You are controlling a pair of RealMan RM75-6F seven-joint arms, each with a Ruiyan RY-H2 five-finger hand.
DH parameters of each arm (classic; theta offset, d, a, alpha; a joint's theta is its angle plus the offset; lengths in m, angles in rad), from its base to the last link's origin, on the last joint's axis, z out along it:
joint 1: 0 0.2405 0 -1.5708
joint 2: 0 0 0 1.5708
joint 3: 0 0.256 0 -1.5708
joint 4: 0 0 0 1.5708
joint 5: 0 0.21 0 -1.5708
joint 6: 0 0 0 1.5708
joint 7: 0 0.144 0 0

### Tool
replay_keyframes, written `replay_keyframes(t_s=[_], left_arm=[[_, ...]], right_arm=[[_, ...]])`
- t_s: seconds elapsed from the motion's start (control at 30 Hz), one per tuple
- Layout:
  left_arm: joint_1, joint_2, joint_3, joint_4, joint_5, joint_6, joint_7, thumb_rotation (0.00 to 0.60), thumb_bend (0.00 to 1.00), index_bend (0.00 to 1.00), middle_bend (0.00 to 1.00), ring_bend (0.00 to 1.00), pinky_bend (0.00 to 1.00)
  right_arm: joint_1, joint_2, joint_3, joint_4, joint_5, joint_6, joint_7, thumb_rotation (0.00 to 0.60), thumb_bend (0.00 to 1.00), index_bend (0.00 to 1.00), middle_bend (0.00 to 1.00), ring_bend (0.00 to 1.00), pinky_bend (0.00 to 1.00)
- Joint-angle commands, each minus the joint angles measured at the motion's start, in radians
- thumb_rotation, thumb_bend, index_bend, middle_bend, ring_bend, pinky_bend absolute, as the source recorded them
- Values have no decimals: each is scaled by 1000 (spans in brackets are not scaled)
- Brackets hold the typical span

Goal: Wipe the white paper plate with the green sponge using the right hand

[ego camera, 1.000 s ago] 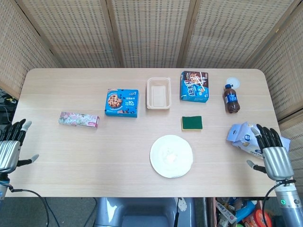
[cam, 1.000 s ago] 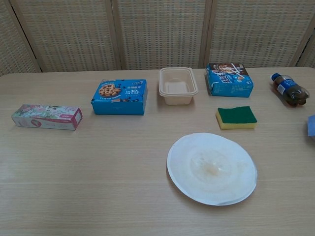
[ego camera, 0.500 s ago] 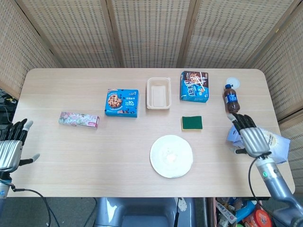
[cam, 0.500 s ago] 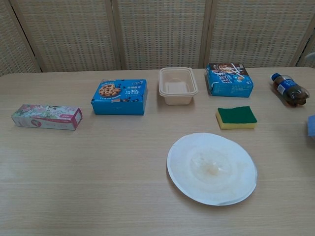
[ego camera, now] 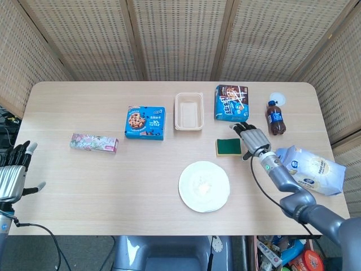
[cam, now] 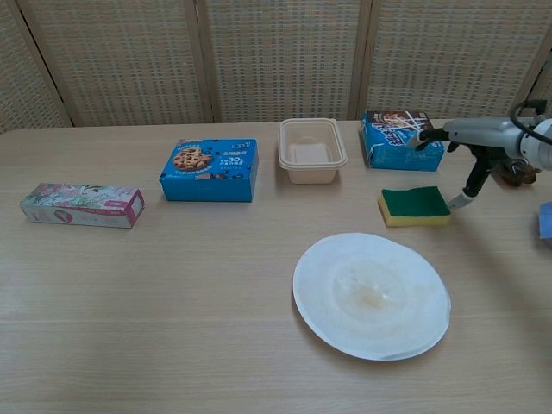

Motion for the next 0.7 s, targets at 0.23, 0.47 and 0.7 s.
replay_keyframes(t_s=[0.23,0.47,0.7], left_arm=[[-5,-1,-5,11,-15,-12,-2,600,0,0,0,0,0],[-6,0,-2,11,-17,-18,-3,600,0,0,0,0,0],[-7,1,-3,16,-24,-24,-5,600,0,0,0,0,0]], right_arm=[[75,-137,-15,139,30,-91,-26,600,80,132,171,59,233],[90,-214,-18,265,36,-78,-57,600,94,215,280,174,360],[90,-239,-25,307,24,-52,-34,600,140,342,361,262,448]])
